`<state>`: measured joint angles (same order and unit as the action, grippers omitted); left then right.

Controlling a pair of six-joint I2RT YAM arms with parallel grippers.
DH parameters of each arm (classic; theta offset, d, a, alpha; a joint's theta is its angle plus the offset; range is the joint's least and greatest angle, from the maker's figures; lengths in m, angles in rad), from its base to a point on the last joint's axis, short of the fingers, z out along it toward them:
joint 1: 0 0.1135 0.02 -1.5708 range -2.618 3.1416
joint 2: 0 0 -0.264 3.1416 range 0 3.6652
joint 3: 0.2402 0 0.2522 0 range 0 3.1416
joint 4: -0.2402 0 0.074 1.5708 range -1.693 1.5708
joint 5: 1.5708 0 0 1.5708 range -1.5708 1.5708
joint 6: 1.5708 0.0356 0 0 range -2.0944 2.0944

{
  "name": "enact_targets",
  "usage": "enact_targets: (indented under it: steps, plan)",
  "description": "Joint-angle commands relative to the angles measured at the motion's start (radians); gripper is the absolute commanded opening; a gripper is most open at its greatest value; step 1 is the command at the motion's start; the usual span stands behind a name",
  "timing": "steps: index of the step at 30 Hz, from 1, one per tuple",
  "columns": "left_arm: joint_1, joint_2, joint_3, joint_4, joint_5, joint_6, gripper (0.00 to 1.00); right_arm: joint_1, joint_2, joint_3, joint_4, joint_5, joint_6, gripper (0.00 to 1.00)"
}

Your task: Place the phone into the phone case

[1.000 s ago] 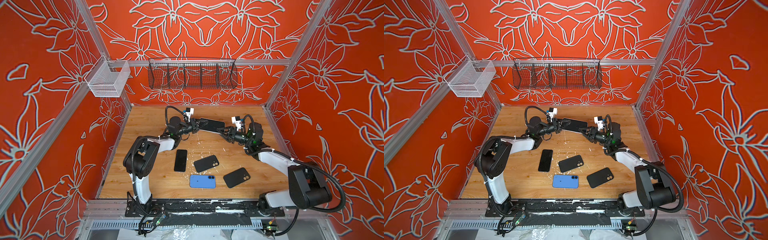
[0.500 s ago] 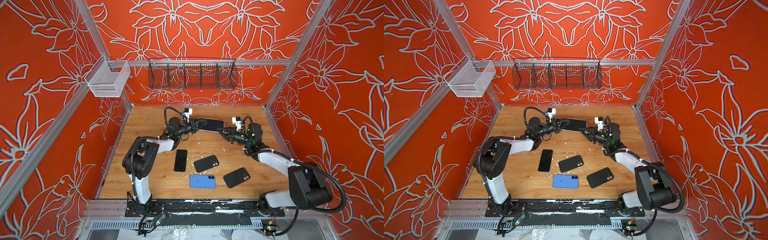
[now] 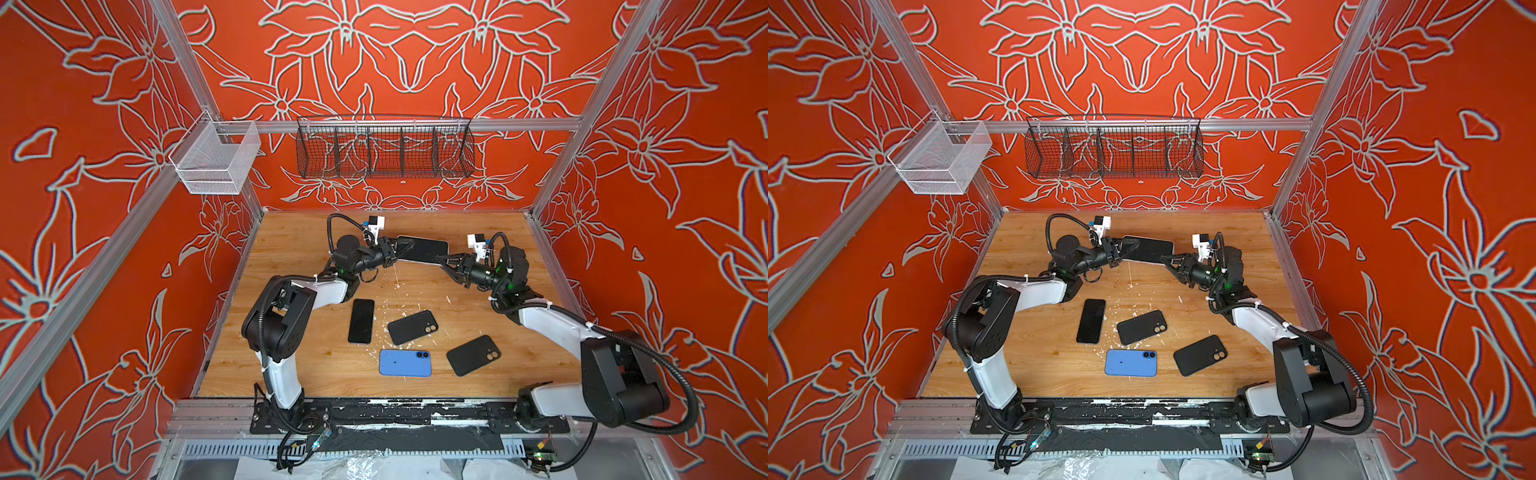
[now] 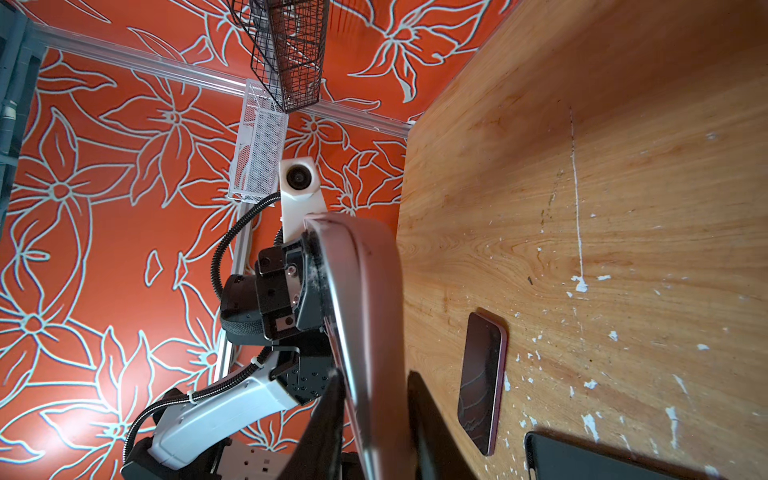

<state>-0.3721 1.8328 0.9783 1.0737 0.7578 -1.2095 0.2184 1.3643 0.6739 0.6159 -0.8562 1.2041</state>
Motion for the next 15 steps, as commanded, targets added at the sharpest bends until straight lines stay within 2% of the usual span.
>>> enact_targets:
  steps: [1, 6, 11, 12, 13, 15]
  plan:
    - [0.012, -0.023, -0.015, 0.011, -0.011, 0.041, 0.00, -0.010, -0.041, 0.038, 0.031, -0.006, -0.009, 0.33]
    - [0.012, -0.021, -0.013, 0.009, -0.009, 0.042, 0.00, -0.017, -0.058, 0.049, -0.010, -0.002, -0.039, 0.33]
    - [0.012, -0.019, -0.013, 0.009, -0.004, 0.038, 0.00, -0.016, -0.082, 0.080, -0.113, 0.017, -0.115, 0.13]
    - [0.012, -0.019, -0.013, 0.011, -0.002, 0.035, 0.00, -0.018, -0.086, 0.084, -0.123, 0.019, -0.130, 0.12]
    - [0.012, -0.018, -0.014, 0.013, 0.001, 0.031, 0.00, -0.021, -0.089, 0.086, -0.126, 0.022, -0.142, 0.13]
    - [0.012, -0.022, -0.018, 0.019, 0.006, 0.028, 0.00, -0.033, -0.089, 0.091, -0.127, 0.030, -0.165, 0.23]
